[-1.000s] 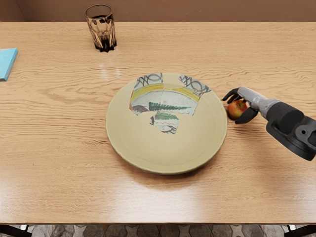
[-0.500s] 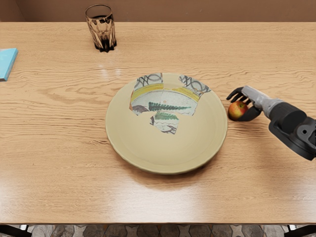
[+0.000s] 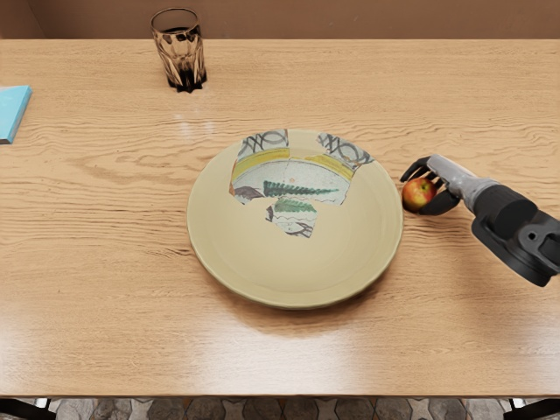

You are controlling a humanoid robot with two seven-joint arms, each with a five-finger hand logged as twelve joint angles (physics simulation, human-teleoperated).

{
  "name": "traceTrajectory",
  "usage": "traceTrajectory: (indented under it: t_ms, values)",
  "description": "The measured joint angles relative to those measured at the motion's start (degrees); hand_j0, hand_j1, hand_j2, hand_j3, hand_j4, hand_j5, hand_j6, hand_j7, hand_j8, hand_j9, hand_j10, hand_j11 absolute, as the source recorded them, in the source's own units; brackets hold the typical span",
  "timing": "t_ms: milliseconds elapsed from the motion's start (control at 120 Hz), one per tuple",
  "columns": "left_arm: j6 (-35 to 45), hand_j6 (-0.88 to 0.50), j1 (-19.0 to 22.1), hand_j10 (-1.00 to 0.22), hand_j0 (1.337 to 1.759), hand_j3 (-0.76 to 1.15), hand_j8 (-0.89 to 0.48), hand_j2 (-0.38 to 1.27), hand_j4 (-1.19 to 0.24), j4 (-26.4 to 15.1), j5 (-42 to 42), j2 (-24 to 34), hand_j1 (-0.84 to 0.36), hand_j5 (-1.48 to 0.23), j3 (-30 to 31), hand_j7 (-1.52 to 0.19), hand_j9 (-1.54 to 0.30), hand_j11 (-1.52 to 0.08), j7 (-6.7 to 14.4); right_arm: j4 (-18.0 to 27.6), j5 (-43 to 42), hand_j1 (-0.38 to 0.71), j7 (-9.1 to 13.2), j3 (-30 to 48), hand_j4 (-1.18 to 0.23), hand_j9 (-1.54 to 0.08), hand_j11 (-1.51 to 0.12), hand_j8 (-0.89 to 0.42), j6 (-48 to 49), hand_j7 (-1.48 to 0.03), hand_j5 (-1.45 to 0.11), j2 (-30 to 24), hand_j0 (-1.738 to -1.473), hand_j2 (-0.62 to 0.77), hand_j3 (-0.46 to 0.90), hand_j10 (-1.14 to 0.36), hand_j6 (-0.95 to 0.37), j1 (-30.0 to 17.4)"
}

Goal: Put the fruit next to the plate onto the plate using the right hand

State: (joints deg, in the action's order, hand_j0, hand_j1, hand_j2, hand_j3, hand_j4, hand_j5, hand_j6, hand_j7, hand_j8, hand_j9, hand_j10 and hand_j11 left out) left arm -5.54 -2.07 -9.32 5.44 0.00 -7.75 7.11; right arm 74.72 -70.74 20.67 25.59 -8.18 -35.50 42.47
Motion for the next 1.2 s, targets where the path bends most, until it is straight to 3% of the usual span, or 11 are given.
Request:
traceTrajectory:
  t_ms: [250,583,817,1200]
  values:
    - [0.0,0.00,0.0,0.00,1.658,0.00,0.00,0.00,0.00,0.0,0.0,0.0,0.35,0.00,0.0,0.00,0.00,0.00,0.0,0.0,0.0,0.26,-0.1,0.0,-0.67,-0.87,-0.87,-0.41,0.0,-0.87,-0.86,0.1,-1.650,0.17,0.00,-0.67,-0.40,0.0]
    - [0.0,0.00,0.0,0.00,1.658,0.00,0.00,0.00,0.00,0.0,0.0,0.0,0.35,0.00,0.0,0.00,0.00,0.00,0.0,0.0,1.5,0.38,-0.1,0.5,-0.52,-1.03,-1.03,-0.25,0.7,-0.99,-1.07,-0.6,-1.648,0.36,0.00,-0.53,-0.28,0.1]
    - [0.0,0.00,0.0,0.00,1.658,0.00,0.00,0.00,0.00,0.0,0.0,0.0,0.35,0.00,0.0,0.00,0.00,0.00,0.0,0.1,4.0,0.33,-0.4,1.0,-0.56,-1.07,-1.06,-0.27,2.5,-1.00,-1.09,-2.6,-1.647,0.25,0.00,-0.54,-0.30,1.0]
    - [0.0,0.00,0.0,0.00,1.658,0.00,0.00,0.00,0.00,0.0,0.0,0.0,0.35,0.00,0.0,0.00,0.00,0.00,0.0,0.3,18.4,0.31,-3.1,5.6,-0.61,-1.07,-1.04,-0.29,15.6,-0.99,-1.07,-9.1,-1.650,0.29,0.00,-0.56,-0.33,3.8]
